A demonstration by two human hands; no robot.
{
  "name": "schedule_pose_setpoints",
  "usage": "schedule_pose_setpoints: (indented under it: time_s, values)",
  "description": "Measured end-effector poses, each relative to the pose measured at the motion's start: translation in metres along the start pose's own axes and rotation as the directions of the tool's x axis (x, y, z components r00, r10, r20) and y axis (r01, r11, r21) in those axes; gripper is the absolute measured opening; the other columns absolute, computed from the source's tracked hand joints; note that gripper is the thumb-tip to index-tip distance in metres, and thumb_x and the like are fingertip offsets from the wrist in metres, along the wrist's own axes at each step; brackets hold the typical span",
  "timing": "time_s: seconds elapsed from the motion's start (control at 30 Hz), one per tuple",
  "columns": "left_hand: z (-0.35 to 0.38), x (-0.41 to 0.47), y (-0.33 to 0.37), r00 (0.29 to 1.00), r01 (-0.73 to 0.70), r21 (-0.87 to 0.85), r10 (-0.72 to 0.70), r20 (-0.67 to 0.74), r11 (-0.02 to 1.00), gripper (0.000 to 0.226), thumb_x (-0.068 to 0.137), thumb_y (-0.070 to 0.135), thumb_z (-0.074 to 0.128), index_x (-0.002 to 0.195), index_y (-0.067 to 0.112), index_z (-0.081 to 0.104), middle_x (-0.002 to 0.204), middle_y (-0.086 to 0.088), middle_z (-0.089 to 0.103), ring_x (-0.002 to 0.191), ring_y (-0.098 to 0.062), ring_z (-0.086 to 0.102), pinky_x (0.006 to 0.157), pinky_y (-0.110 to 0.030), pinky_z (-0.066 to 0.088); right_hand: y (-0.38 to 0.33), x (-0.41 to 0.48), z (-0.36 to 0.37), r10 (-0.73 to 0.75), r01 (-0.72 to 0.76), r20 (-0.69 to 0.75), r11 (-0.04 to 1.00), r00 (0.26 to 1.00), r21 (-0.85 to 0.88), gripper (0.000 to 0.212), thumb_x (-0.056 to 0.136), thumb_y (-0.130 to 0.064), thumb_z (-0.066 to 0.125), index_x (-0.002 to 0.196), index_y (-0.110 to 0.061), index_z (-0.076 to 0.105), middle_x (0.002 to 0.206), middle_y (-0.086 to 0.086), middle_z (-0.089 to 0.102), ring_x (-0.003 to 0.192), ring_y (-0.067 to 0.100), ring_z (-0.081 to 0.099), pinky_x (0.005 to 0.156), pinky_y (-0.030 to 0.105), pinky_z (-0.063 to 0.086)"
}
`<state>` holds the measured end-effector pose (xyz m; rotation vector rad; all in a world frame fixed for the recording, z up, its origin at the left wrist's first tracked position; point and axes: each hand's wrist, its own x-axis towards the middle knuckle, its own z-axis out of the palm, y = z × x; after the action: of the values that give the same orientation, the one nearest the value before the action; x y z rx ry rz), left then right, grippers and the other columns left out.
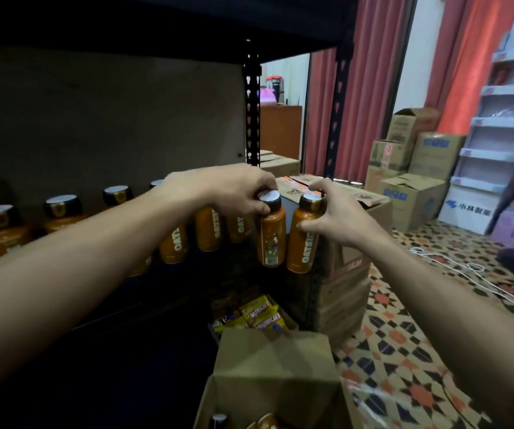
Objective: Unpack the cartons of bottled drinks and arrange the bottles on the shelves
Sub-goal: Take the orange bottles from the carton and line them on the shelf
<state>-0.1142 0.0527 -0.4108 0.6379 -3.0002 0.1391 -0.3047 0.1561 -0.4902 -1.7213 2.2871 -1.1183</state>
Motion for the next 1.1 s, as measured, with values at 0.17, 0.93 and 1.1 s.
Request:
schedule_pose_setpoints:
  time_s: [0.17,0.93,1.1]
  values:
    - [-0.016,0.023,-0.002,1.000,0.006,0.006,-0.006,-0.028,1.000,0.041,0.096,0.030,0.061,0.134,0.020,0.052,0.125,-0.002,0.060,0.108,-0.018,0.056,0.088,-0.033,0.047,-0.002,0.020,-0.004,-0.004,0.007,-0.086,1.000,0.996,0.025,0.070,0.079,-0.026,0.080,0.137,-0.023,0.041,0.112,-0.001,0.058,0.100,0.018,0.057,0.071,0.029,0.045]
    - [-0.017,0.086,-0.031,0.989,0.078,0.133,-0.094,0.118,0.988,0.019,0.094,0.032,0.061,0.111,0.023,0.061,0.099,0.003,0.063,0.088,-0.015,0.060,0.075,-0.033,0.053,0.003,0.085,0.001,-0.029,0.034,-0.103,0.998,0.994,0.054,0.064,0.083,-0.020,0.079,0.139,-0.020,0.048,0.126,0.005,0.063,0.102,0.016,0.056,0.086,0.031,0.049]
    - [-0.016,0.086,-0.036,0.980,0.126,0.152,-0.147,0.135,0.980,0.025,0.096,0.030,0.059,0.118,0.020,0.061,0.108,-0.001,0.064,0.095,-0.017,0.060,0.084,-0.036,0.053,0.002,0.089,0.011,-0.005,0.010,-0.066,0.997,0.998,0.075,0.067,0.082,-0.018,0.080,0.141,-0.020,0.048,0.127,0.005,0.063,0.110,0.021,0.062,0.087,0.032,0.052]
